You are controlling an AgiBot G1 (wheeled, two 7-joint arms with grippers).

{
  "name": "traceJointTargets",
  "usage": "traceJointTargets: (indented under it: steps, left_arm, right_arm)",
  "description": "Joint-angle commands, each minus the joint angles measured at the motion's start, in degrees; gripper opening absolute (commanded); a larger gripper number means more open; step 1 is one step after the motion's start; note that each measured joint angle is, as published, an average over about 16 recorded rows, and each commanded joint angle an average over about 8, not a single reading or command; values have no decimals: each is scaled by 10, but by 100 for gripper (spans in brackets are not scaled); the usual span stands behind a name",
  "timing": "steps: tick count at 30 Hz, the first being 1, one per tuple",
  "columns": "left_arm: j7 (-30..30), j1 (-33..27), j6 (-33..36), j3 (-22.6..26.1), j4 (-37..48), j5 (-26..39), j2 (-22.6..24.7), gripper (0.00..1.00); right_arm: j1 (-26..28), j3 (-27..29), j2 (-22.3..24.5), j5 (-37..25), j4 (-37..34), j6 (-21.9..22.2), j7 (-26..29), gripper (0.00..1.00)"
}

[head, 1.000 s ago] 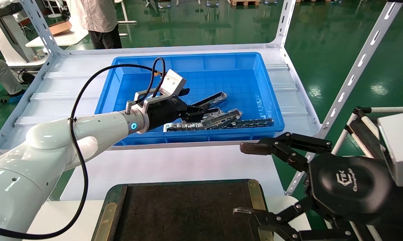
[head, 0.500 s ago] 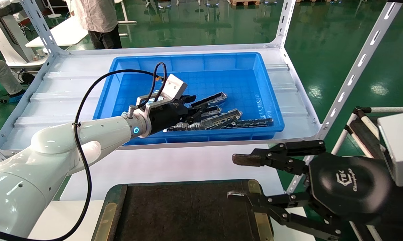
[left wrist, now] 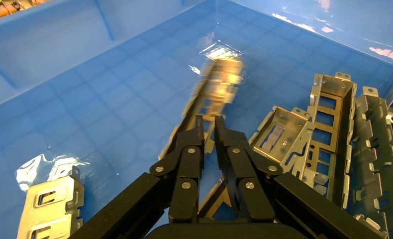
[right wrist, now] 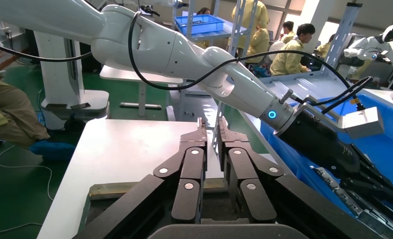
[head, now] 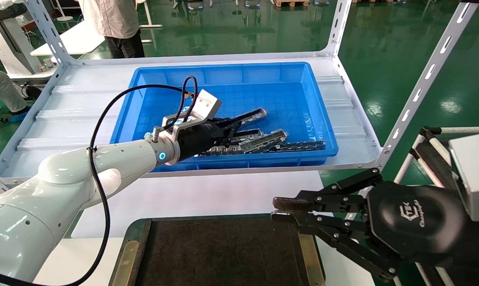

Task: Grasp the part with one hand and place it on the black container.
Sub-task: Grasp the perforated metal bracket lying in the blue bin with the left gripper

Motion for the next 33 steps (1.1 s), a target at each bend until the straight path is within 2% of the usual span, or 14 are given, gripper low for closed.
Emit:
traceJointTargets:
  steps: [1, 19, 25, 33]
  left_arm:
    - [1, -1, -1, 5, 1, -6, 0, 0]
    - [22, -13, 18, 15, 1, -75, -4, 0]
    - [41, -25, 60, 4, 10, -103, -12, 0]
    - [64, -35, 157, -14, 26, -134, -33, 0]
  right_arm:
    - [0, 0, 0, 0, 0, 0, 0, 0]
    - [0, 0, 0, 0, 0, 0, 0, 0]
    - [0, 0, 0, 0, 0, 0, 0, 0]
    - [0, 0, 0, 0, 0, 0, 0, 0]
